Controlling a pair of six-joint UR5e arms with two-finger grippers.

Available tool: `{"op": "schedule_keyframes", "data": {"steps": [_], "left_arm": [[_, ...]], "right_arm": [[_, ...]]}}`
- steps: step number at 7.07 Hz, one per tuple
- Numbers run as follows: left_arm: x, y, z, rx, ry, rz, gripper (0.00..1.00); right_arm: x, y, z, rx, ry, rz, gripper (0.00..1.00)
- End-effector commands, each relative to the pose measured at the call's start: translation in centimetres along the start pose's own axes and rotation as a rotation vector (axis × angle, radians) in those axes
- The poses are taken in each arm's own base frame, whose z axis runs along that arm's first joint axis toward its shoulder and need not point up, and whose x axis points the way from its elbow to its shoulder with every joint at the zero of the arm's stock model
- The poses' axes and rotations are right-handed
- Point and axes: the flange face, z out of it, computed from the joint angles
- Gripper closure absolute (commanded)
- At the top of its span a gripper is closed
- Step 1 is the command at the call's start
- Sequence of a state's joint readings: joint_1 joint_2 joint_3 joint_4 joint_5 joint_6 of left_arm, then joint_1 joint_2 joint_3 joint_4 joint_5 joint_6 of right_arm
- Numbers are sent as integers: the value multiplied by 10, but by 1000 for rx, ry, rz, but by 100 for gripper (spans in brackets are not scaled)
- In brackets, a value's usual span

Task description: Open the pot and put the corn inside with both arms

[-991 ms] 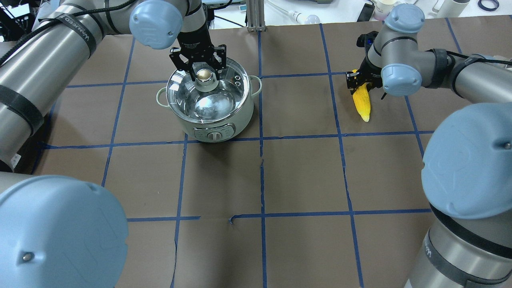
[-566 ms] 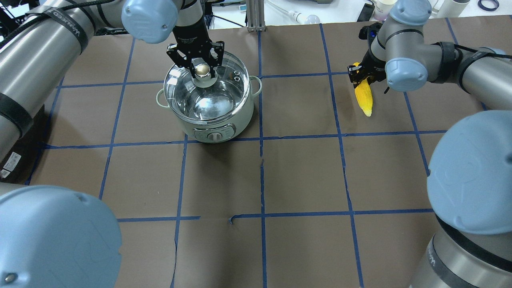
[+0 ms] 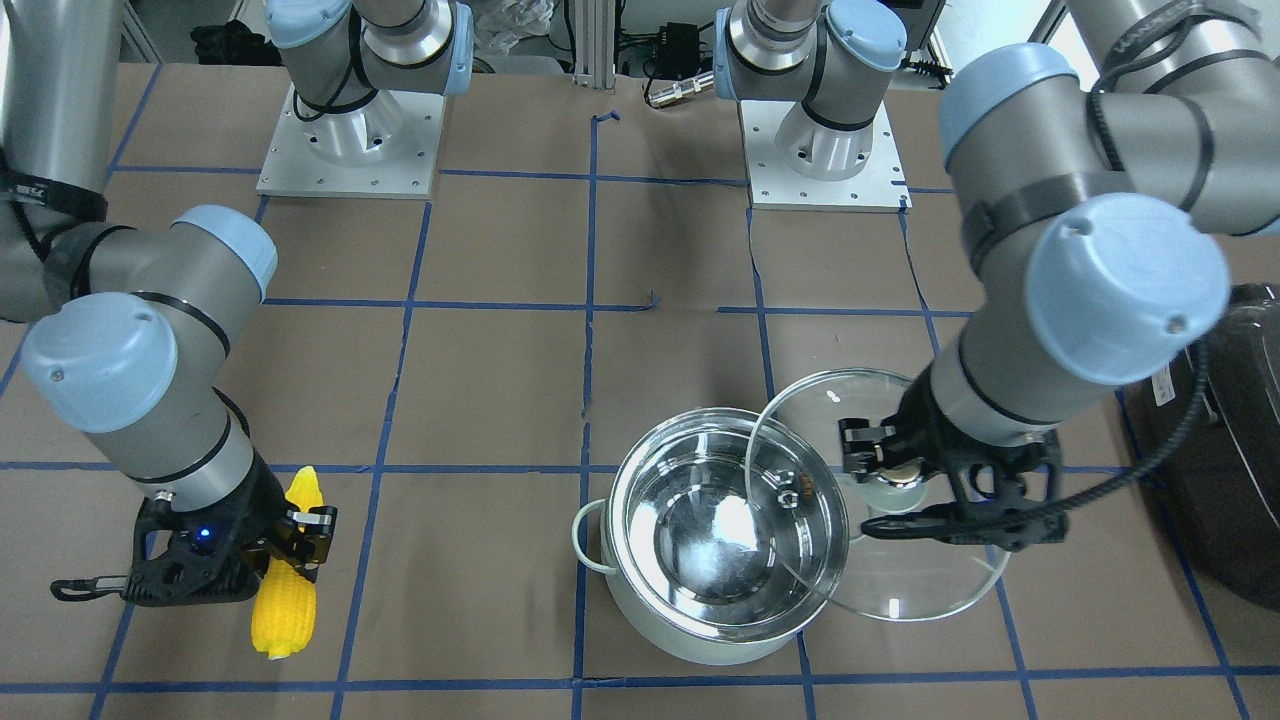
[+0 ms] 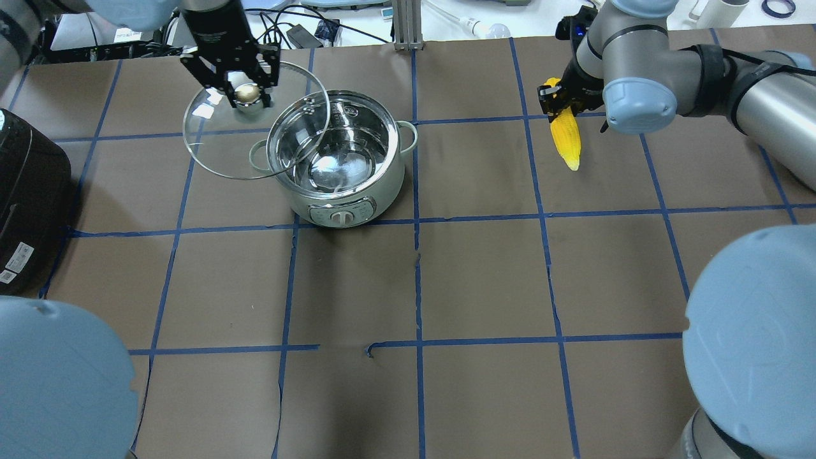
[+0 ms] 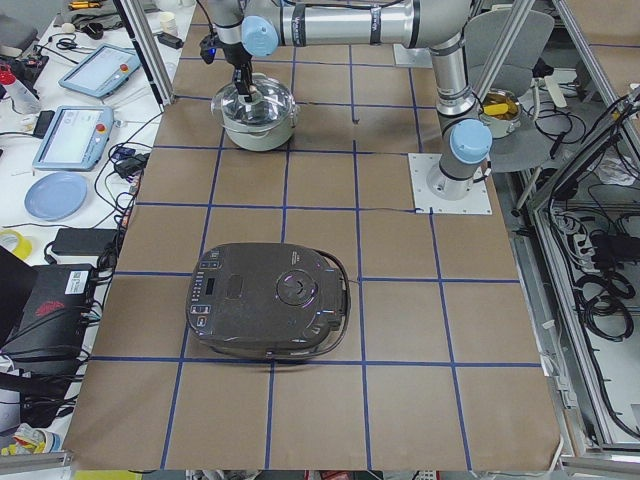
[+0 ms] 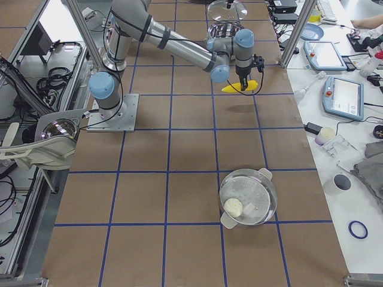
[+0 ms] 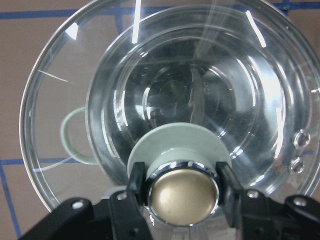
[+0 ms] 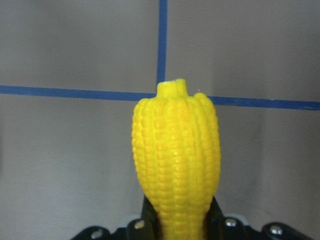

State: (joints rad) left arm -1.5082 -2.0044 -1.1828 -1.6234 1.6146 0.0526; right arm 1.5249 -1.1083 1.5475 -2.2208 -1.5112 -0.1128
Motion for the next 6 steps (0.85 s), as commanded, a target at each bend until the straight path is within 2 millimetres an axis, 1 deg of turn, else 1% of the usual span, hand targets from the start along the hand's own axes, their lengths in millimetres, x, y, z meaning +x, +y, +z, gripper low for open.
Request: {"op": "schedule_keyframes", "data": {"steps": [1, 2, 3, 4, 5, 6], "left_arm": [[-108, 5, 10, -66, 23, 52, 100], [-141, 10, 37, -105, 41, 94, 100], [-166, 15, 67, -107, 48, 101, 100], [-171, 18, 89, -104, 49, 96, 100], [-169, 21, 106, -119, 53, 96, 100], [-173, 23, 127, -113, 53, 98, 100]], "right_arm": [[-76, -10, -45, -9, -12, 1, 73], [-126, -16, -73, -13, -25, 25, 73], [-172, -19, -102, -16, -39, 97, 73], [-231, -21, -122, -1, -57, 103, 73], [-307, -17, -121, 35, -46, 103, 73], [-357, -12, -124, 57, -68, 148, 73]]}}
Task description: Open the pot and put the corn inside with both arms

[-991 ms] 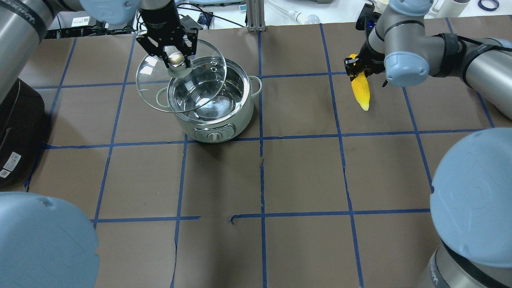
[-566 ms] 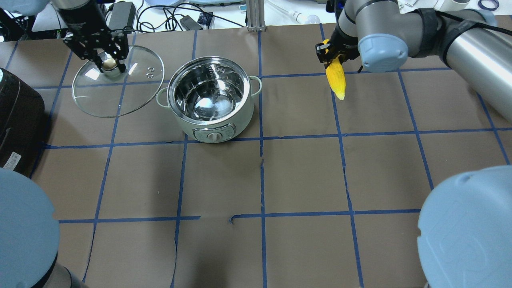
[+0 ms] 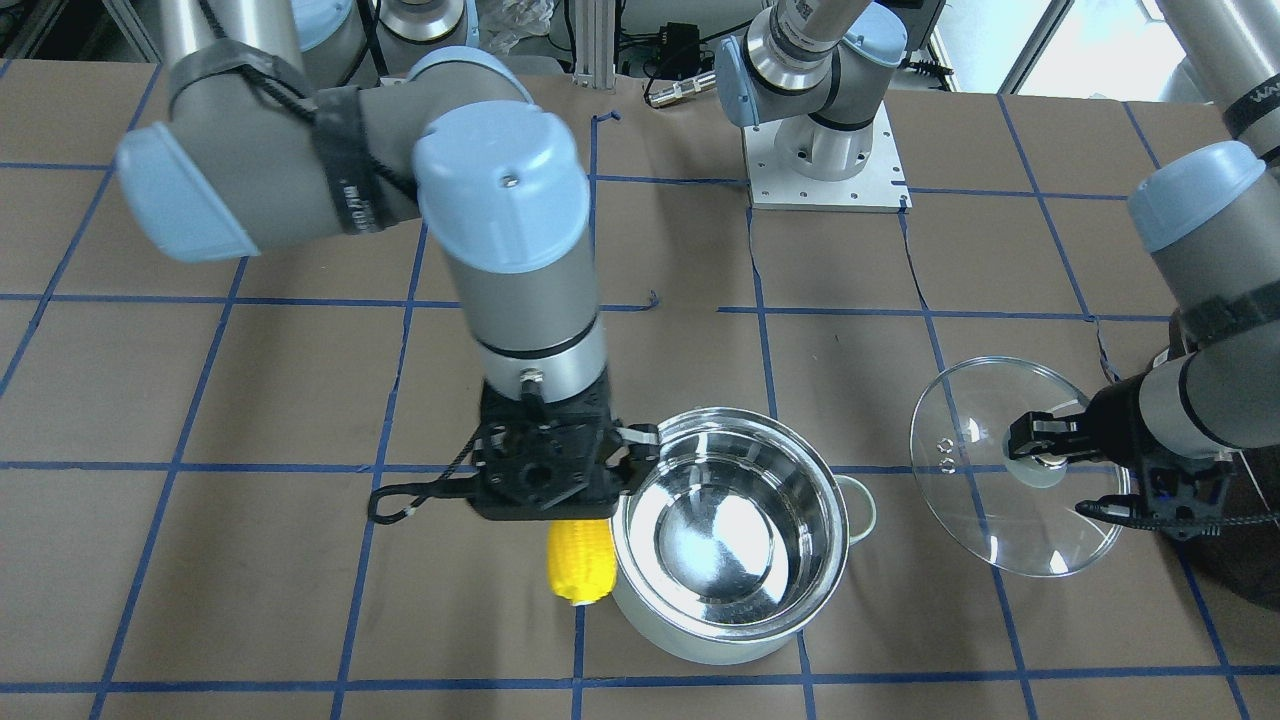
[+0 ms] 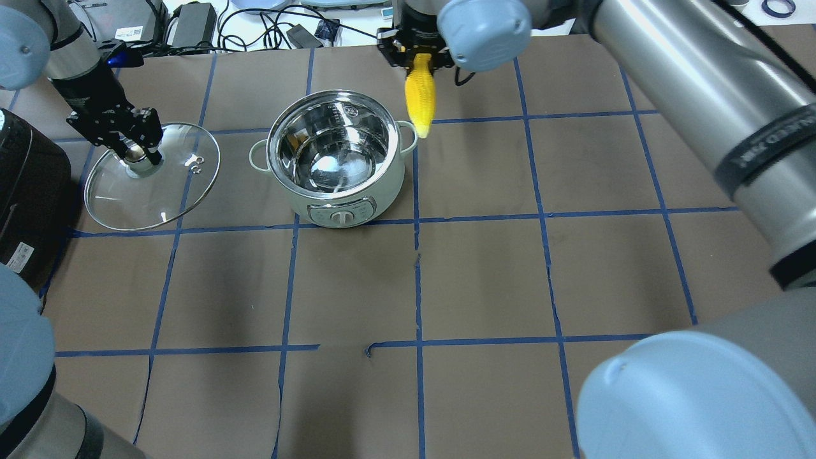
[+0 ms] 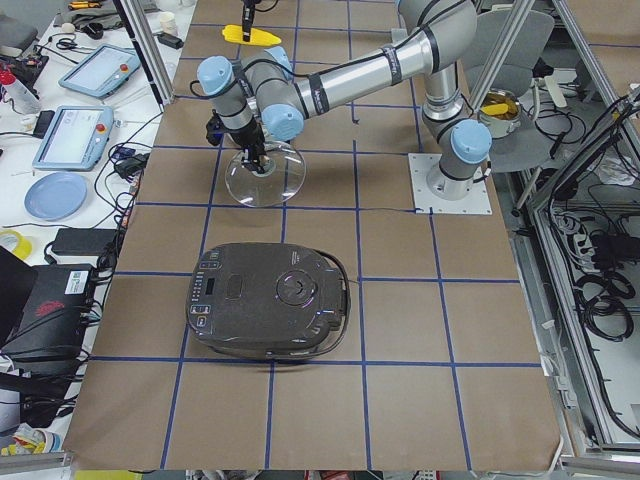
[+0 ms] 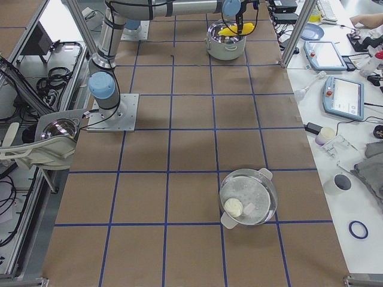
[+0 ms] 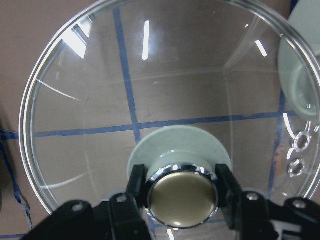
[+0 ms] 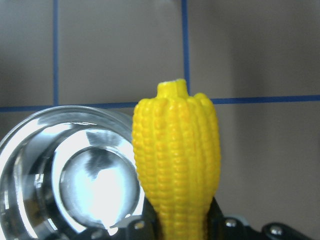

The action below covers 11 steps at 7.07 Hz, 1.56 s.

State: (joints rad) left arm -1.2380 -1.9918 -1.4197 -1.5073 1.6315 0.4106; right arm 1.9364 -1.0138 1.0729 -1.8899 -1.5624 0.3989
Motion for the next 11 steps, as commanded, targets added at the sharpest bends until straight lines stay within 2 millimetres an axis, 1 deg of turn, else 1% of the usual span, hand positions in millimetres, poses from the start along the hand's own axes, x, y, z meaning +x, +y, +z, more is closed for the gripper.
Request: {"op": "schedule_keyframes", "data": {"steps": [1, 2, 3, 4, 5, 6, 7, 8, 9, 10, 11], "left_arm": [[-5, 4, 48, 17, -6, 1, 100], [-7, 12, 67, 33, -10, -10, 100], [-13, 16, 83, 63, -21, -3, 100], [-21, 13, 86, 110, -45, 9, 100], [-20, 15, 92, 107, -44, 7, 100], [-21, 13, 96, 101, -39, 8, 100], [-20, 9, 105, 93, -25, 8, 48], [-20, 8, 107, 90, -21, 8, 17], [-19, 9, 104, 84, -20, 4, 7], [-15, 14, 88, 99, -30, 4, 0], [-4, 16, 70, 103, -32, 16, 0]], "right_arm": [[-88, 26, 6, 19, -24, 68, 73], [-109, 38, 16, 9, -40, 119, 73], [-121, 43, 33, -5, -36, 112, 72], [-125, 44, 57, -20, -26, 107, 65], [-125, 44, 67, -32, -21, 121, 37], [-125, 44, 68, -32, -21, 124, 22], [-126, 43, 69, -18, -29, 123, 2], [-125, 45, 77, -25, -24, 121, 0], [-124, 46, 79, -29, -21, 121, 0], [-123, 46, 72, -25, -24, 104, 0], [-111, 38, 56, -5, -23, 43, 0]]}}
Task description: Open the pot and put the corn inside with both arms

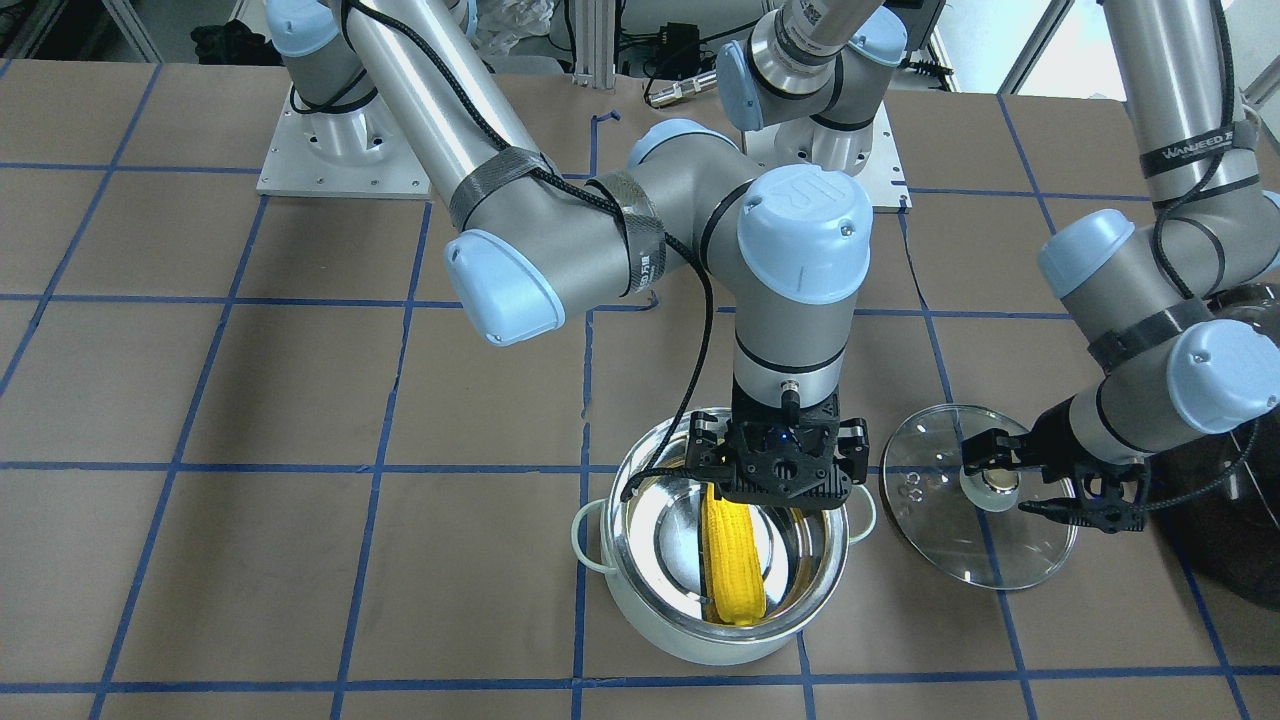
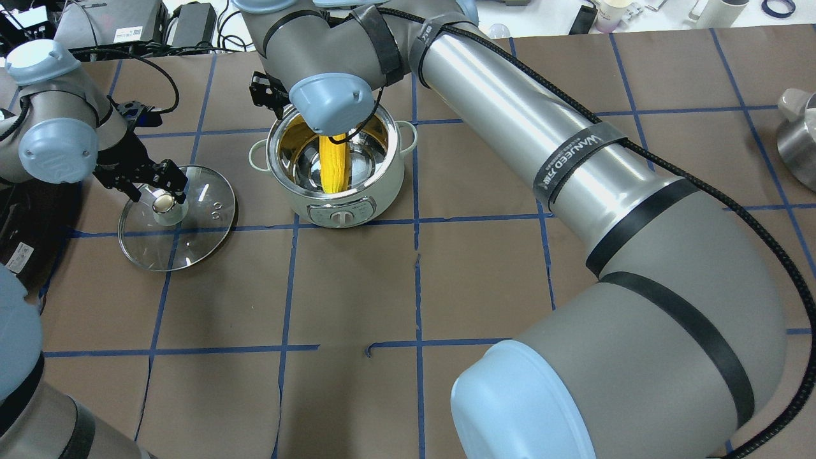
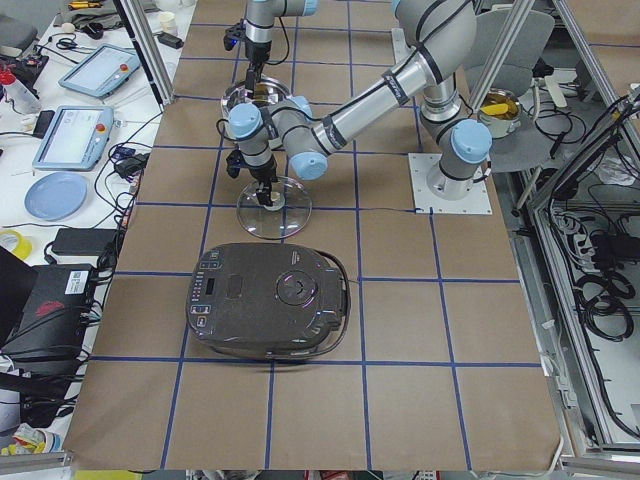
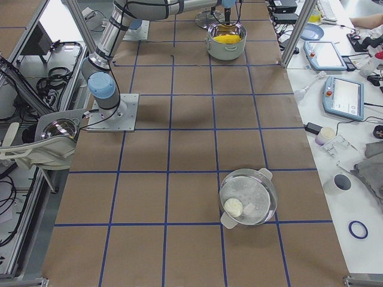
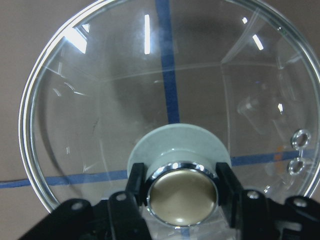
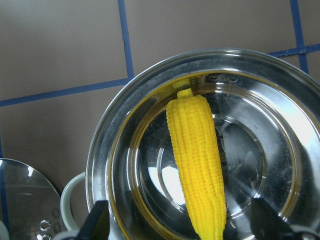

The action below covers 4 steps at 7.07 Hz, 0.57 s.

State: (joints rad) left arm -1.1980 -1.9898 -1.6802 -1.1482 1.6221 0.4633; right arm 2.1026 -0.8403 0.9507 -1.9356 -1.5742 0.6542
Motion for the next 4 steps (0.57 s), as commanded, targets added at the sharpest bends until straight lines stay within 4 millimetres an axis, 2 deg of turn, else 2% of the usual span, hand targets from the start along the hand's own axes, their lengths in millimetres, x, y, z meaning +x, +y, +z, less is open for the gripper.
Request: {"op": "schedule_keyframes", "data": {"steps": [1, 2, 3, 4], "left_arm": [[38, 4, -64, -5, -4, 29, 0], [75, 16, -128, 3, -14, 78, 0], [104, 33, -176, 11, 7, 89, 0], [141, 44, -211, 48, -6, 84, 0]], "right_arm": [[38, -25, -44, 13, 17, -93, 0], [89, -47, -71, -42, 55, -109, 0], [133, -60, -101, -51, 73, -149, 0], [175, -54, -127, -110, 108, -174, 0]]}}
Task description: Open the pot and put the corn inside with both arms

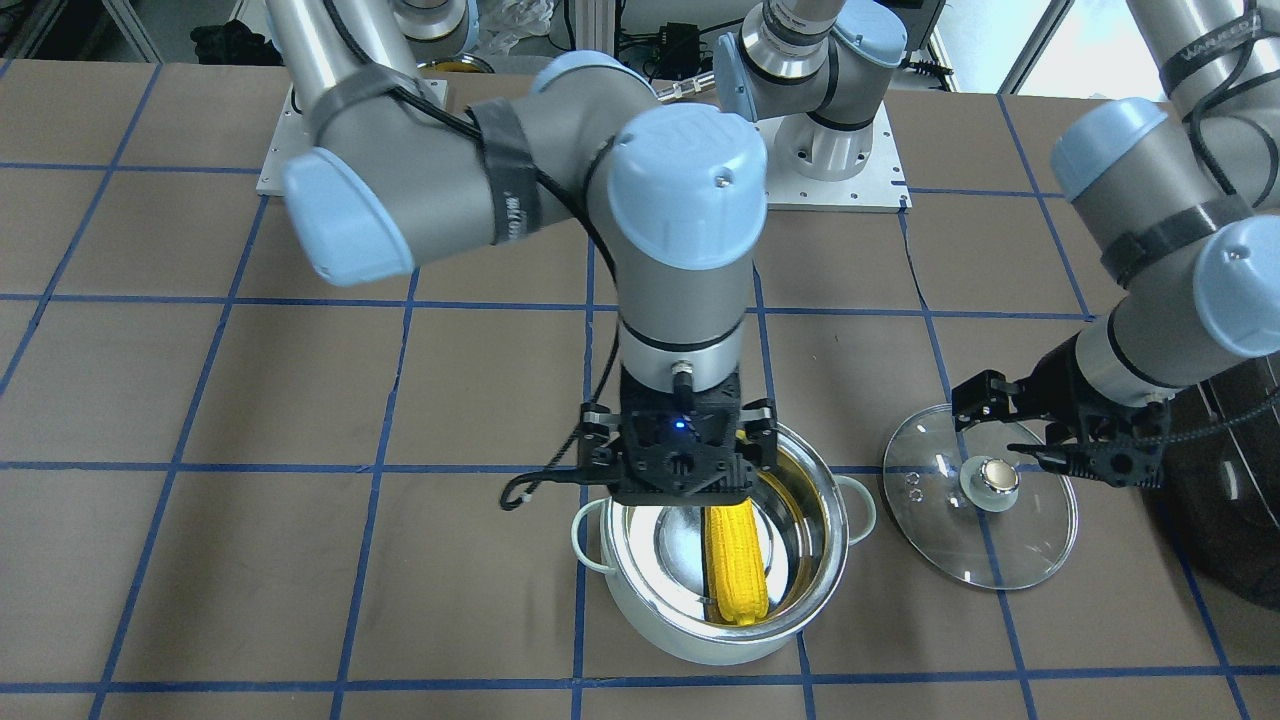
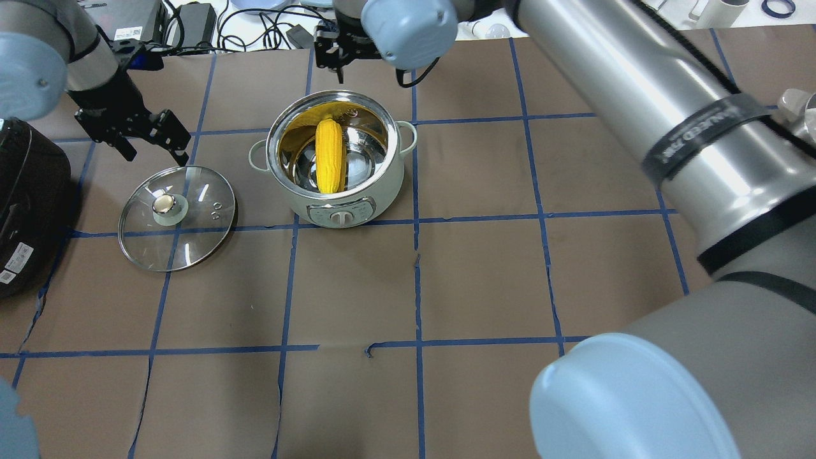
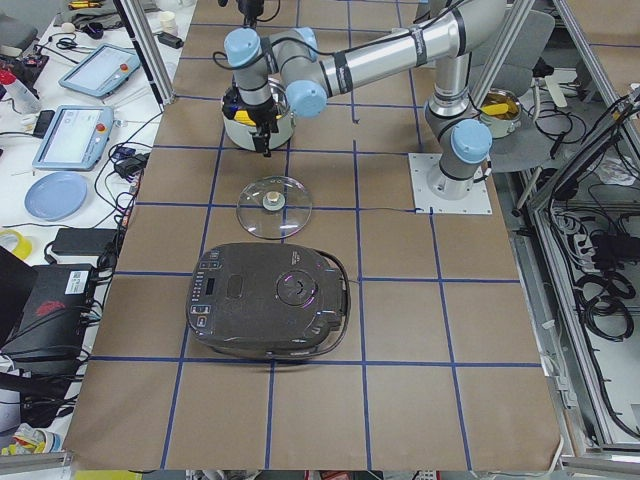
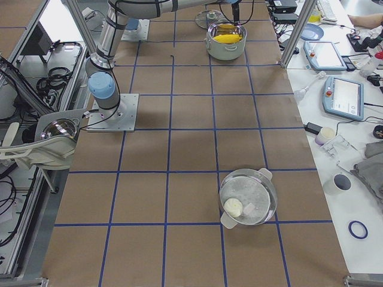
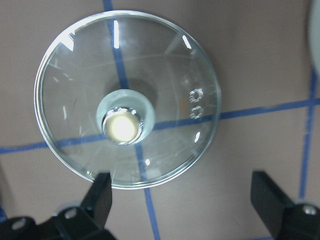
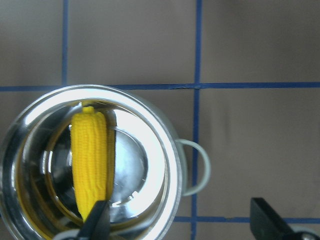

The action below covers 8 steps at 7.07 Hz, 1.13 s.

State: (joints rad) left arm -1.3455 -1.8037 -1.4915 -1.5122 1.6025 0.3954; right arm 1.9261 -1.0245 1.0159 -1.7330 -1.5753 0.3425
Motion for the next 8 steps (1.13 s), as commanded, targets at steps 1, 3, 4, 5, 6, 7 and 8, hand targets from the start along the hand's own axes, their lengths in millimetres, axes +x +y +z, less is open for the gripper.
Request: {"op": "schedule_keyframes", "data": {"steps": [1, 3, 4, 5, 6, 7, 8], "left_arm": [[85, 20, -74, 71, -24, 47, 0], [135, 59, -108, 110, -28, 22, 0], [151, 72, -107, 103, -35, 7, 0], [160, 84, -104, 75, -28, -14, 0], [161, 92, -103, 49, -18, -20, 0], [162, 95, -101, 26, -15, -18, 0], [159, 97, -101, 26, -16, -14, 0]], "right_arm": [[99, 25, -55, -56, 38, -53, 0], [178, 67, -84, -55, 41, -106, 0], [188, 75, -97, -37, 45, -136, 0], [188, 86, -110, -26, 51, -136, 0], [196, 83, -108, -6, 60, -126, 0], [209, 80, -111, 6, 63, -95, 0], [210, 82, -111, 4, 61, -87, 0]]}}
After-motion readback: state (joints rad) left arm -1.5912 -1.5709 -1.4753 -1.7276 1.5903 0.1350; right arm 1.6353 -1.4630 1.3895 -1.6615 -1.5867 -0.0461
